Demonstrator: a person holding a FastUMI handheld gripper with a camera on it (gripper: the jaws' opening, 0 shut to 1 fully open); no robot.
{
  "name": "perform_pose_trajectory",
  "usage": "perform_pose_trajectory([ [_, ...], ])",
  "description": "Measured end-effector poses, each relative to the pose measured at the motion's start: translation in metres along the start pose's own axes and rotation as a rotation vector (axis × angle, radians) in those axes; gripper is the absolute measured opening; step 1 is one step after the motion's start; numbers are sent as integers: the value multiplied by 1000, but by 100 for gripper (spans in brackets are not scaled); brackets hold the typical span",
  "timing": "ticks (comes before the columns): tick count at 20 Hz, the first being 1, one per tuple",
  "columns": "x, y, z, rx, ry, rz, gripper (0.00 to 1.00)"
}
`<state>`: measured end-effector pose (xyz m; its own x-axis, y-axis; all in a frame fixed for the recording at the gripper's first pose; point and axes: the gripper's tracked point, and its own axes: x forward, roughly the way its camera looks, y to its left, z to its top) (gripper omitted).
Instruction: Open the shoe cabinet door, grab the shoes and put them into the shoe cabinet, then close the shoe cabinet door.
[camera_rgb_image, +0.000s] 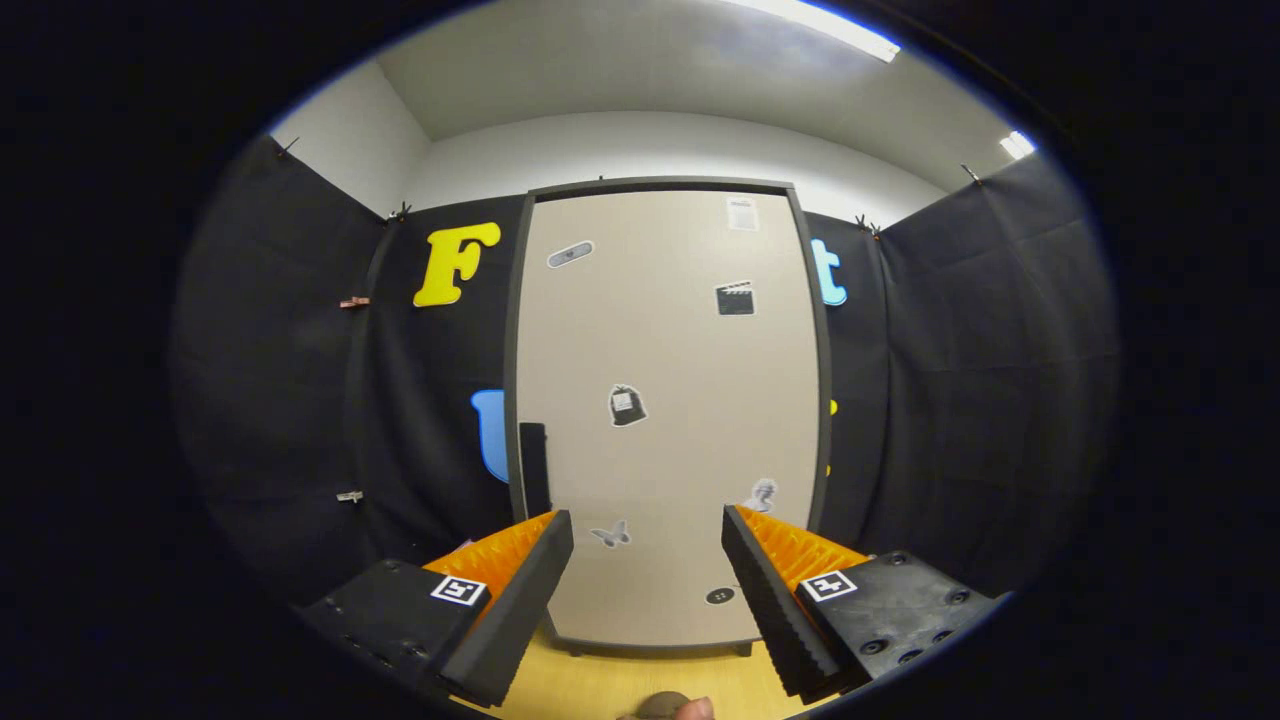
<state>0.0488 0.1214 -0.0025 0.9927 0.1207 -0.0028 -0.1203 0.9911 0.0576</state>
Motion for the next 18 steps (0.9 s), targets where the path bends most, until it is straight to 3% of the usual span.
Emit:
perform_pose_trajectory([
  [6, 71, 67, -22, -3, 25, 61, 98],
  [12, 143, 95, -55, -18, 70, 52, 98],
  [17, 190, 90, -64, 0, 80, -2, 97],
  [18, 195, 90, -66, 5, 84, -9, 83],
])
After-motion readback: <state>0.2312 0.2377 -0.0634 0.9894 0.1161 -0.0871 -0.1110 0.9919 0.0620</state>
